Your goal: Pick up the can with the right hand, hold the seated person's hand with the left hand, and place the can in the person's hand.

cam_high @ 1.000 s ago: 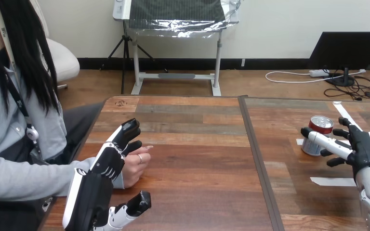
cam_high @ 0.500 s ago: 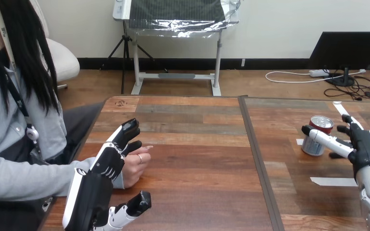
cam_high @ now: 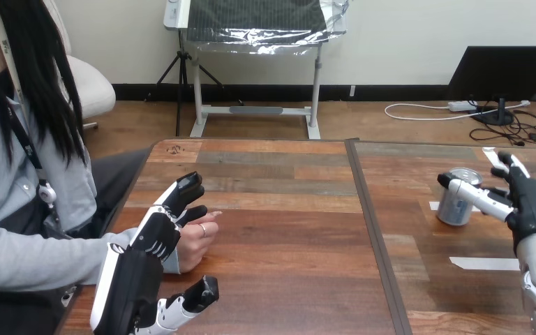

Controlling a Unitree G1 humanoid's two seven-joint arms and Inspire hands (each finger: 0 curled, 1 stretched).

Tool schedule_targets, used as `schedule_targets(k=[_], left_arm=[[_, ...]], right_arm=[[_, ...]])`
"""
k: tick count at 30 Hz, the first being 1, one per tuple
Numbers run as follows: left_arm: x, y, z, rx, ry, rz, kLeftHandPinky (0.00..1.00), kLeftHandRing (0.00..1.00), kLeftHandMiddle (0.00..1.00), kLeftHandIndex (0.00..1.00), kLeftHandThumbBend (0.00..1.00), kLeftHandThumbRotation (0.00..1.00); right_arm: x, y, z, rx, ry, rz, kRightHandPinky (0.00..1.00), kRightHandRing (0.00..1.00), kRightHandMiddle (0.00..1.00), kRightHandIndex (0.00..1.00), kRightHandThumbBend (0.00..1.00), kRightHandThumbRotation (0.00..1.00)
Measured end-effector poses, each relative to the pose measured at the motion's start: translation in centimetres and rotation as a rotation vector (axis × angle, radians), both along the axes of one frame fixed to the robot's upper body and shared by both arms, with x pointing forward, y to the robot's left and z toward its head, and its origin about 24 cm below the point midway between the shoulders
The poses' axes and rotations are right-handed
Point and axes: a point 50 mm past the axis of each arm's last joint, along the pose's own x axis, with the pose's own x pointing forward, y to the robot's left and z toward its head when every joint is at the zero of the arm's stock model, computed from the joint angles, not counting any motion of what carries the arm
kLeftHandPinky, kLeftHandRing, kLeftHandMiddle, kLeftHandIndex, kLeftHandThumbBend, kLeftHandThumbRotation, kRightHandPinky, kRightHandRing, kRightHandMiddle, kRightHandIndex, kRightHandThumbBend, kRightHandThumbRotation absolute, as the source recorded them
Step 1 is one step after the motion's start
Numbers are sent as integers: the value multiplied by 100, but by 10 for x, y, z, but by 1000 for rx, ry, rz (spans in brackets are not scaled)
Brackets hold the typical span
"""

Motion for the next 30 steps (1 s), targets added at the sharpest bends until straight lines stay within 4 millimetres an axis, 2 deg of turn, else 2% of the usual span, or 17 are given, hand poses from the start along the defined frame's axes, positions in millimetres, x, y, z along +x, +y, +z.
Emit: schedule_targets(k=[10, 21, 23, 30], left_arm=[[1, 0, 1, -4, -4, 1, 80, 89, 90, 86, 100, 65], [1, -1, 0, -4, -3, 2, 80, 88, 90, 87, 100, 66], [1, -1, 0, -4, -3, 2, 80, 88, 90, 87, 100, 66], [2, -2, 0, -5, 0, 4, 80, 88, 90, 87, 100, 66]], right_arm=[[-2, 1, 5, -33, -89, 21, 79, 87, 94, 97, 98, 47], [-7, 0, 11, -63, -181, 32, 86, 91, 95, 98, 99, 54], [-8, 0, 12, -74, -193, 29, 86, 92, 95, 98, 99, 63], [-13, 1, 14, -139, -236, 14, 88, 93, 95, 98, 91, 85]])
